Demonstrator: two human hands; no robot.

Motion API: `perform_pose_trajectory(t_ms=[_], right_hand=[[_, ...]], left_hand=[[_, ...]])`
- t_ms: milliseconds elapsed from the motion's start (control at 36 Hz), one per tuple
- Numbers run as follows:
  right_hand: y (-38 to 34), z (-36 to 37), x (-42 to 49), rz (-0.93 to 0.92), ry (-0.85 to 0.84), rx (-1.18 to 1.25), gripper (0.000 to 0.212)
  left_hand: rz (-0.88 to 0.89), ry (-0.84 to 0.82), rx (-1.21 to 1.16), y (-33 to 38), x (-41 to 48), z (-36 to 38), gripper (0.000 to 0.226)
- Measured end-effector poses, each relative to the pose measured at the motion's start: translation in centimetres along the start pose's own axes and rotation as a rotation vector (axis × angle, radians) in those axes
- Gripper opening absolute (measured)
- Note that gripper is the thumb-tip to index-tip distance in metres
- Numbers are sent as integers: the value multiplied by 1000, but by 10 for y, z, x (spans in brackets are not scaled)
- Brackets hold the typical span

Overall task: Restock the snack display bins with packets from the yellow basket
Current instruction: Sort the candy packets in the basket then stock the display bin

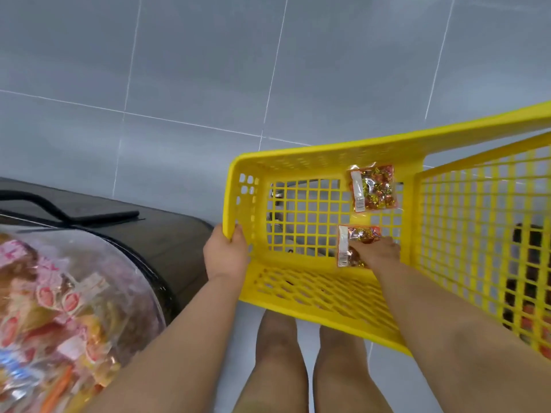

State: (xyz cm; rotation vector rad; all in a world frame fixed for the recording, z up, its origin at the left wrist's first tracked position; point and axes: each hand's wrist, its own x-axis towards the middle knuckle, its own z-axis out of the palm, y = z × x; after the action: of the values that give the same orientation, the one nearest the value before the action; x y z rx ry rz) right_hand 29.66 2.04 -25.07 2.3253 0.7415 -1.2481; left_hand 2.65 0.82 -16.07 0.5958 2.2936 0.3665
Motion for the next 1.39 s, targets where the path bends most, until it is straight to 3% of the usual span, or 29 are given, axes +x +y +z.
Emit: perform_pose_trajectory(t_ms=[83, 222, 361, 472, 528, 583, 639, 722, 806, 861, 944, 1028, 1111, 1194, 1278, 1389], right_hand=[[-5, 15, 6, 21, 72, -23, 114], [-3, 25, 6, 9, 190, 133, 99], [-3, 9, -2, -15, 80, 341, 79], [-2, -12, -27, -117, -17, 400, 46], [0, -23, -43, -153, -166, 513, 36], [2, -33, -59, -144, -386, 723, 41], [3, -39, -70, -180, -541, 835, 51], [3, -41, -80, -321, -581, 811, 41], [-2, -46, -80, -404, -584, 711, 20], [-8, -53, -67, -424, -530, 711, 16], [-22, -63, -28, -376, -122, 684, 18], [-34, -69, 14, -336, 161, 581, 46], [-47, -69, 43, -310, 229, 360, 75], [-56, -65, 56, -240, 264, 159, 87], [-59, -64, 59, -204, 271, 32, 88], [-56, -63, 55, -238, 226, 199, 70]], left_hand=[[30, 15, 16, 2, -1, -1, 28], [13, 12, -1, 5, -6, -3, 26], [-11, -5, -18, 9, -10, -5, 23], [-28, -40, 43, 21, -17, -12, 14], [114, 73, 173, 26, -26, -14, 39], [348, 146, 197, 38, -43, -12, 57], [430, -39, 41, 50, -61, -3, 58], [86, -478, -232, 66, -77, 20, 51], [-69, -617, -329, 61, -77, 40, 12], [-117, -598, -373, 56, -75, 47, 9], [-219, -559, -452, 48, -73, 55, 8], [-300, -528, -556, 38, -70, 58, 18], [-319, -499, -613, 31, -67, 57, 11], [-323, -474, -667, 30, -61, 56, 6], [-309, -451, -644, 31, -57, 54, 9], [-310, -434, -615, 33, -57, 46, 11]])
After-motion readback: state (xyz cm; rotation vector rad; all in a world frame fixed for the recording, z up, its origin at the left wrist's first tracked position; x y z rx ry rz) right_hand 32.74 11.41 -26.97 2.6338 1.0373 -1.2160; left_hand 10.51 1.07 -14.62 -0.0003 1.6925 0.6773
